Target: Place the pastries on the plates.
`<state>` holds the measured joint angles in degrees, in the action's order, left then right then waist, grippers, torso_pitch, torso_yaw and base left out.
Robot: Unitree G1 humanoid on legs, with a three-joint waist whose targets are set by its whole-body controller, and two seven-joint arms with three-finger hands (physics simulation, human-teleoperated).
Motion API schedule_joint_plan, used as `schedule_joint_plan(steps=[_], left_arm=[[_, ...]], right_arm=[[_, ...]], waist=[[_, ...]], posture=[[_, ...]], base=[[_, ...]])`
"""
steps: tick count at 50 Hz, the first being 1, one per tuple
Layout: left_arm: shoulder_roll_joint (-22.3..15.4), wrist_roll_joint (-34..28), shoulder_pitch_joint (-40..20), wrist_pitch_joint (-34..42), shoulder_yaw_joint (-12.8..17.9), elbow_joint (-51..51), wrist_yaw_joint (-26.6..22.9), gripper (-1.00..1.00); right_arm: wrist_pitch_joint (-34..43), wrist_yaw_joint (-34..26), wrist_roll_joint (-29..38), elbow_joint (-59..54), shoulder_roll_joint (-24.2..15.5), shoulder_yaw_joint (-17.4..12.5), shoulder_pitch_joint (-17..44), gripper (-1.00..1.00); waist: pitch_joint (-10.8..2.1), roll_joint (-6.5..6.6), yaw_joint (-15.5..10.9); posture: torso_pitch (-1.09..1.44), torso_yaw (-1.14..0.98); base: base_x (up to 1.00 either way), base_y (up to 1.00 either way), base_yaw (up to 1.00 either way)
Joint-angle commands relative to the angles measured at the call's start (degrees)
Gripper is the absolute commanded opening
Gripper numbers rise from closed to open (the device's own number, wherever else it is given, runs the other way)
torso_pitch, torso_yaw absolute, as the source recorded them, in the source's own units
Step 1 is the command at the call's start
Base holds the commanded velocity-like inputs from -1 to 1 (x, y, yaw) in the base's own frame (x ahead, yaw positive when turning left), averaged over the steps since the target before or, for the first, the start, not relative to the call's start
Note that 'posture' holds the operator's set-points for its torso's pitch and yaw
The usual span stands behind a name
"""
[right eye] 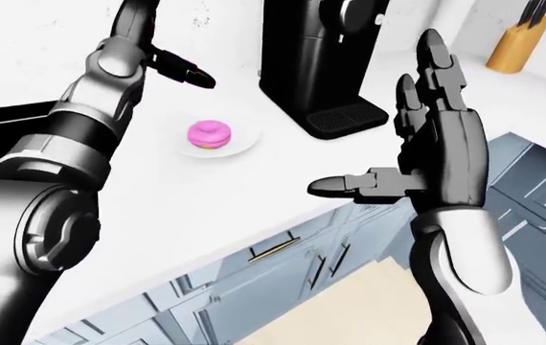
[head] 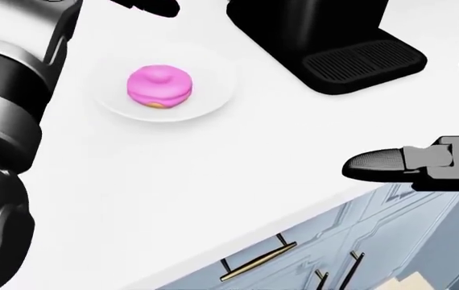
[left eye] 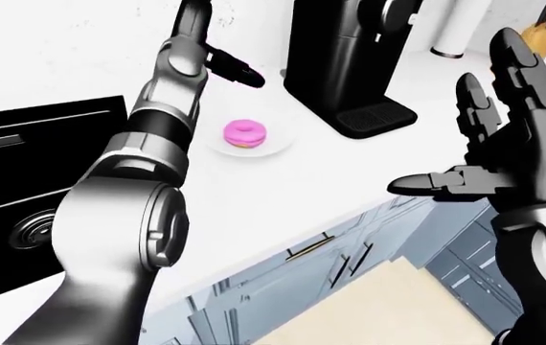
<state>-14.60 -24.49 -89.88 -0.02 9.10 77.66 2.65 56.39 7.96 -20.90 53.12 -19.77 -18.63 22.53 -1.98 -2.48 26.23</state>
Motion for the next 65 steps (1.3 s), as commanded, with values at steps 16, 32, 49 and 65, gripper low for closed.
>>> schedule_joint_plan(steps=[16,32,49,65], left_arm=[[-4.52,5.66,1.01,4.83,-4.33,-18.65,-5.36,1.00],[-4.61,2.19,16.69,28.78,-4.43,-61.59,-15.16,1.00],[-3.03,-0.99,17.08,32.25,-4.45,-67.90,-18.95,1.00],[-2.57,-2.80,18.84,34.69,-5.29,-72.51,-20.76,1.00]], right_arm=[[-1.61,-2.35,5.64,0.92,2.72,1.75,2.03,1.00],[-2.26,-3.93,8.90,0.34,4.56,3.93,2.38,1.00],[-3.77,-4.96,10.74,-0.98,5.76,4.70,2.24,1.00],[-3.61,-5.54,11.49,-0.28,6.41,4.77,1.66,1.00]], waist=[[-1.02,0.58,-0.64],[-0.18,1.40,-3.04],[0.36,1.49,-7.53],[1.38,1.53,-13.38]], posture=[[0.00,-0.33],[0.00,-0.25],[0.00,-0.17],[0.00,-0.09]], base=[[0.00,0.00,0.00],[0.00,0.00,0.00],[0.00,0.00,0.00],[0.00,0.00,0.00]])
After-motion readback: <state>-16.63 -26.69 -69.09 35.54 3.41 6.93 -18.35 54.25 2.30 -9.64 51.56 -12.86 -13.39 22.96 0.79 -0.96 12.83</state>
